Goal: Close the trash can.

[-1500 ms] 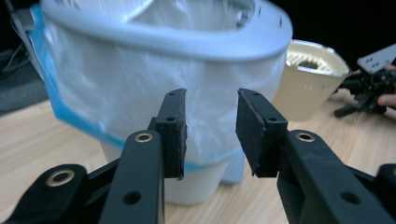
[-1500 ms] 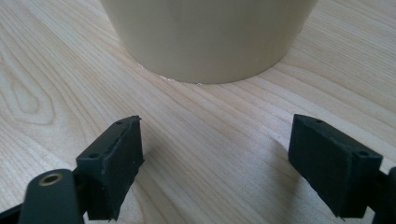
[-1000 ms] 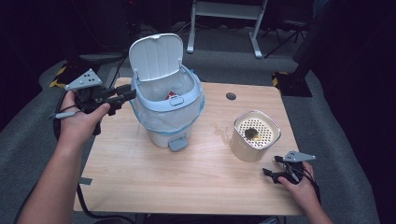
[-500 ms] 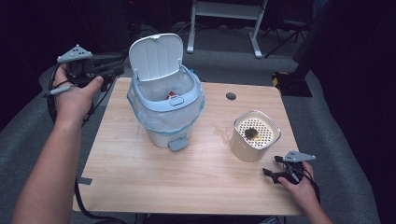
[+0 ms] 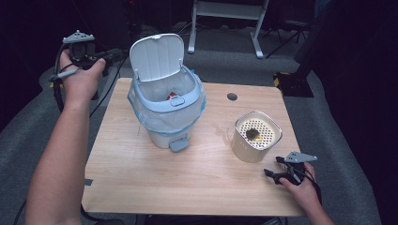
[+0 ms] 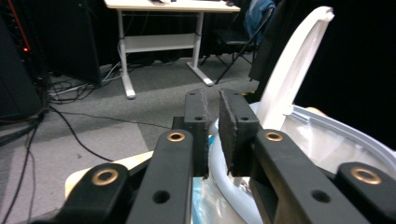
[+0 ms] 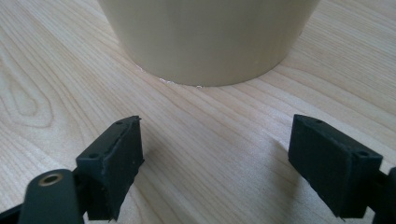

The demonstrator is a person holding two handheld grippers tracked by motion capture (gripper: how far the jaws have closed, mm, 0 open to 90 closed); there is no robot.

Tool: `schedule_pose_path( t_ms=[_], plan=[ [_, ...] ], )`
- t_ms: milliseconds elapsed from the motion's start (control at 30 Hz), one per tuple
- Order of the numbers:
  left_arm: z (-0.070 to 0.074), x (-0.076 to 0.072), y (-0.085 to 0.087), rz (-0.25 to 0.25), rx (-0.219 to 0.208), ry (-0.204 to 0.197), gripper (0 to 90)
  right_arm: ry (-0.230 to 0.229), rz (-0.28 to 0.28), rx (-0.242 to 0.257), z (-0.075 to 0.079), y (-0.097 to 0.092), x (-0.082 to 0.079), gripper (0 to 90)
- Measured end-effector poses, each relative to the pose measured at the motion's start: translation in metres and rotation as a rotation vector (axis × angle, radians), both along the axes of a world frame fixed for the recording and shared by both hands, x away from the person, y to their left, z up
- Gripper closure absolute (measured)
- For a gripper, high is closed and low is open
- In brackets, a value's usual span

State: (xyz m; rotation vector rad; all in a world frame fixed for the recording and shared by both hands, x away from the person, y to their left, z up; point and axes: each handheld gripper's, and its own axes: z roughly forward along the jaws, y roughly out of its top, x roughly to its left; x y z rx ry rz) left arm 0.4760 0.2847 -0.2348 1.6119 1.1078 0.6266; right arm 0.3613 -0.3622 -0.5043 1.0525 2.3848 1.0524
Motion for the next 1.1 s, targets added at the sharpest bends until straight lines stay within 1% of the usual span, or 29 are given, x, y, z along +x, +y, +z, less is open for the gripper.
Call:
schedule_pose_path(
  t_ms=[100,133,200,300,333,400,533,600,700,733,800,967,1033,1100],
  plan=[
    [-0.001,0.004,-0.004,-0.010,0.008,0.011,86.4,0.000,0.000,0.000,0.000,0.000,0.000,17.8],
    [-0.001,0.004,-0.006,-0.013,0.011,0.010,87.7,0.000,0.000,0.000,0.000,0.000,0.000,17.8],
    [0.000,0.007,-0.008,-0.020,0.005,0.003,89.6,-0.001,0.000,0.000,0.000,0.000,0.000,17.8],
    [0.002,0.009,-0.011,-0.020,0.013,-0.011,90.0,0.000,-0.002,0.001,0.000,0.000,0.000,17.7],
    [0.002,0.010,-0.012,-0.019,0.008,-0.013,90.0,-0.001,-0.001,0.001,0.000,0.000,0.000,17.7],
    [0.004,0.012,-0.014,-0.032,0.000,-0.009,90.0,-0.001,-0.001,0.001,0.000,0.000,0.000,17.8],
    [0.006,0.013,-0.020,-0.057,0.012,-0.007,90.0,-0.001,-0.001,0.001,0.000,0.000,0.000,17.7],
    [0.007,0.012,-0.021,-0.060,0.020,-0.007,90.0,0.000,-0.002,0.001,0.000,0.000,0.000,17.8],
    [0.006,0.008,-0.021,-0.083,-0.002,-0.002,90.0,0.000,-0.001,0.001,0.000,0.000,0.000,17.8],
    [0.006,0.006,-0.022,-0.091,-0.003,0.001,90.0,-0.001,-0.002,0.001,0.000,0.000,0.000,17.8],
    [0.006,0.001,-0.024,-0.113,0.010,-0.001,90.0,0.000,-0.002,0.001,0.000,0.000,0.000,17.8],
    [0.006,-0.012,-0.032,-0.150,0.070,-0.008,90.0,0.000,0.000,0.000,0.000,0.000,0.000,17.7],
    [0.005,-0.016,-0.036,-0.170,0.080,-0.008,90.0,0.000,-0.001,0.000,0.000,0.000,0.000,17.7],
    [0.003,-0.020,-0.040,-0.187,0.075,-0.010,90.0,-0.001,-0.001,0.000,0.000,0.000,0.000,17.7]
  ],
)
